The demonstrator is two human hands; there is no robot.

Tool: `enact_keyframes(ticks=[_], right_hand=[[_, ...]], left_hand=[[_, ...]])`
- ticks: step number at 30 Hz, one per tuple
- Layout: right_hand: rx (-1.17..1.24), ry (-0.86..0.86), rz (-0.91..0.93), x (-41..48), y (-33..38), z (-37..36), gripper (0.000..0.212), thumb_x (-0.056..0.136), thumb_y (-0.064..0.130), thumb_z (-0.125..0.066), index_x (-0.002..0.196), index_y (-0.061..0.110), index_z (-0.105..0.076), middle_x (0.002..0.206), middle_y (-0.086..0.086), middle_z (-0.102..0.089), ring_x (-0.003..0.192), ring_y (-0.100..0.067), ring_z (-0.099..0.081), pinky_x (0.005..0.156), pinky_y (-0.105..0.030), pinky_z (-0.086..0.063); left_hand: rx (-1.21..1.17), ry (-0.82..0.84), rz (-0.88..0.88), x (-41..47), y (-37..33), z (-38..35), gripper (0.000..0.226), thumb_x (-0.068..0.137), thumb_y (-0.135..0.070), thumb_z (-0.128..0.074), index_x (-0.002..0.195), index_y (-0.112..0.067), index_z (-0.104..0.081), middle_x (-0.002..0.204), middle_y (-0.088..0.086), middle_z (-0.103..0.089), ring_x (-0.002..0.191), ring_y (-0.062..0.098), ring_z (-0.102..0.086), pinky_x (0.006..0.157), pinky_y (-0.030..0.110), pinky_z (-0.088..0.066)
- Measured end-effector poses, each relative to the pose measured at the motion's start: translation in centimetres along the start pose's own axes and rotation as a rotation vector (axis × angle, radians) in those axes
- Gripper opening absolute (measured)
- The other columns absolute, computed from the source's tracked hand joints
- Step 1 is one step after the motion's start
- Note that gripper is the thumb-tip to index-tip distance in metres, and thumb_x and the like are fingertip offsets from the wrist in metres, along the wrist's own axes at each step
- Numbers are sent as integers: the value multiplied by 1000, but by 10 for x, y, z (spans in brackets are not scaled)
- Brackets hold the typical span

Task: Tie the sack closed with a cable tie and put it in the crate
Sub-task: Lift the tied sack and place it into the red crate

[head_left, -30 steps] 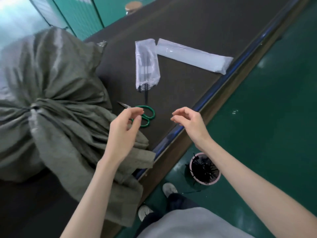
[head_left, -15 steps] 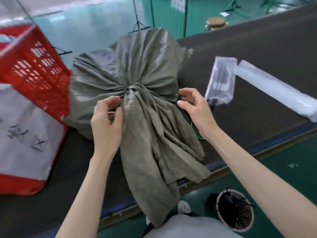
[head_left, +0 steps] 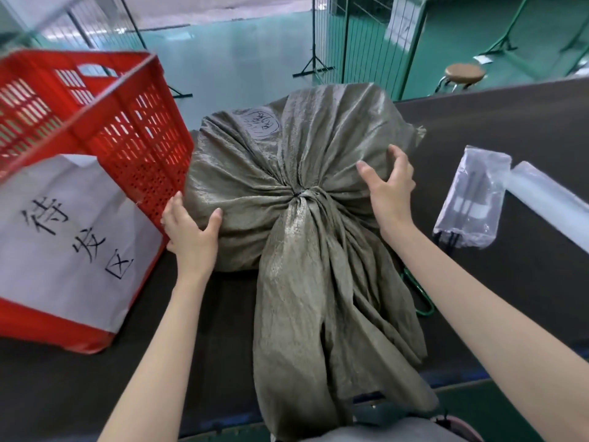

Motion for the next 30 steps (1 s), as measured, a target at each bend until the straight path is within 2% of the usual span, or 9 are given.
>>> enact_keyframes(ticks=[2, 5, 11, 14, 17, 19, 22, 26, 30], right_hand=[[84, -1, -60, 9, -4, -4, 68, 81, 48, -63, 140, 25, -37, 147, -2, -36, 136, -24, -31, 113, -45, -27], [226, -16, -131, 19, -18, -7, 69, 74, 43, -68, 136, 28, -40, 139, -4, -47, 127, -20, -46, 110, -43, -37], [420, -11, -187, 22, -35, -12, 71, 79, 29, -71, 140, 30, -36, 136, -2, -52, 120, -13, -53, 104, -33, -43], [466, 16, -216, 24, -43, -14, 73, 81, 26, -70, 142, 31, -30, 134, 0, -52, 115, -10, -56, 101, -29, -44], [487, 89, -307, 27, -50, -13, 89, 74, 38, -75, 144, 33, -20, 139, -1, -47, 119, -14, -54, 106, -38, -41], [505, 123, -388, 28, -54, -13, 95, 66, 44, -78, 142, 31, -23, 138, -3, -49, 119, -18, -55, 105, -43, -42], [545, 185, -474, 28, -55, -15, 67, 72, 40, -76, 128, 29, -40, 125, -2, -60, 107, -19, -61, 96, -42, -49], [566, 281, -529, 27, -54, -12, 58, 76, 39, -73, 125, 34, -43, 121, 1, -62, 107, -19, -61, 92, -42, -50], [611, 311, -499, 20, -54, -9, 53, 79, 34, -71, 125, 34, -44, 120, 2, -64, 107, -18, -62, 88, -39, -51]], left_hand=[[-82, 4, 88, 8, 13, -5, 79, 86, -34, -66, 148, -7, -24, 151, 17, -30, 142, 29, -27, 117, 43, -22], [-266, 36, 256, 10, 34, -13, 89, 73, -49, -72, 144, -13, -32, 144, 11, -44, 133, 24, -42, 115, 42, -32], [-661, 91, 419, 6, 53, -29, 74, 67, -47, -78, 132, -25, -50, 127, -6, -63, 117, 12, -59, 107, 41, -43], [-725, 125, 503, 7, 58, -33, 73, 66, -46, -80, 131, -26, -53, 124, -6, -66, 113, 15, -63, 103, 44, -46], [-692, 208, 614, 6, 59, -33, 65, 73, -50, -73, 131, -30, -52, 122, -6, -66, 110, 21, -64, 94, 43, -48], [-630, 278, 669, 7, 59, -32, 69, 70, -58, -70, 131, -34, -49, 121, -7, -65, 107, 25, -63, 89, 51, -45], [-641, 311, 701, 8, 57, -29, 67, 72, -56, -70, 131, -32, -49, 122, -4, -65, 106, 27, -63, 84, 69, -45], [-800, 245, 641, 5, 53, -29, 53, 82, -35, -69, 130, -20, -54, 123, 4, -67, 111, 29, -63, 71, 67, -52], [-837, 192, 601, -1, 51, -28, 50, 84, -29, -67, 130, -14, -54, 123, 8, -66, 110, 29, -64, 75, 65, -52]])
Point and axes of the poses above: each hand's wrist, its own x-axis towards the middle knuckle, its own z-axis out of the back of the hand, y = z × x, the point moved 4 cm from there along x, towards the middle knuckle
